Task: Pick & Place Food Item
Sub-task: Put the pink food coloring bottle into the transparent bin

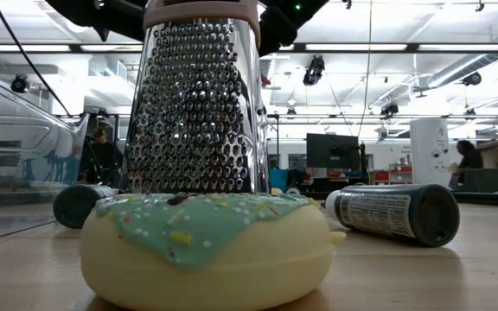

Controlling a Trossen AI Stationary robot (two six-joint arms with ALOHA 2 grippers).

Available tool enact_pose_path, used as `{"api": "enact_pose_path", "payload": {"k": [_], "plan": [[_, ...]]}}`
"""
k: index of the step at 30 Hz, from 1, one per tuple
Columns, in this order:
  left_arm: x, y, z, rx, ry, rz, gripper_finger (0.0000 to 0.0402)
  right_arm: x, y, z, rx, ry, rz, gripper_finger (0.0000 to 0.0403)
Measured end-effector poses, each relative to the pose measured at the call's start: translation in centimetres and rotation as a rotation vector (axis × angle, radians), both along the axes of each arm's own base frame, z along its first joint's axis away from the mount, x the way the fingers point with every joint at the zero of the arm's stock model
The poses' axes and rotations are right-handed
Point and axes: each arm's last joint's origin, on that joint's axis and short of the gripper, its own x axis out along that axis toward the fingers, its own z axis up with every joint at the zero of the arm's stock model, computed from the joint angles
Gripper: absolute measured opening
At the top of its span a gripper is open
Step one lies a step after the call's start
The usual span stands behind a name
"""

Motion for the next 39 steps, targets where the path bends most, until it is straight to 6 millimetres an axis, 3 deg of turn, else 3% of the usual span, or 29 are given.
{"api": "enact_pose_path", "payload": {"k": [7, 16, 27, 39], "plan": [[0.07, -0.01, 0.16, 0.024, 0.004, -0.017, 0.0231, 0.01, 0.01, 0.02, 0.007, -0.004, 0.0, 0.0054], [-0.02, -0.1, 0.28, 0.036, 0.002, -0.037, 0.0134, 0.02, 0.06, 0.07, 0.019, -0.009, 0.017, 0.0054], [-0.03, -0.13, 0.32, 0.056, 0.006, -0.05, 0.0134, 0.02, 0.06, 0.07, 0.019, -0.009, 0.017, 0.0057], [-0.08, 0.01, 0.4, 0.083, 0.009, -0.019, 0.0133, -0.09, -0.07, 0.29, 0.038, -0.04, -0.114, 0.017]]}}
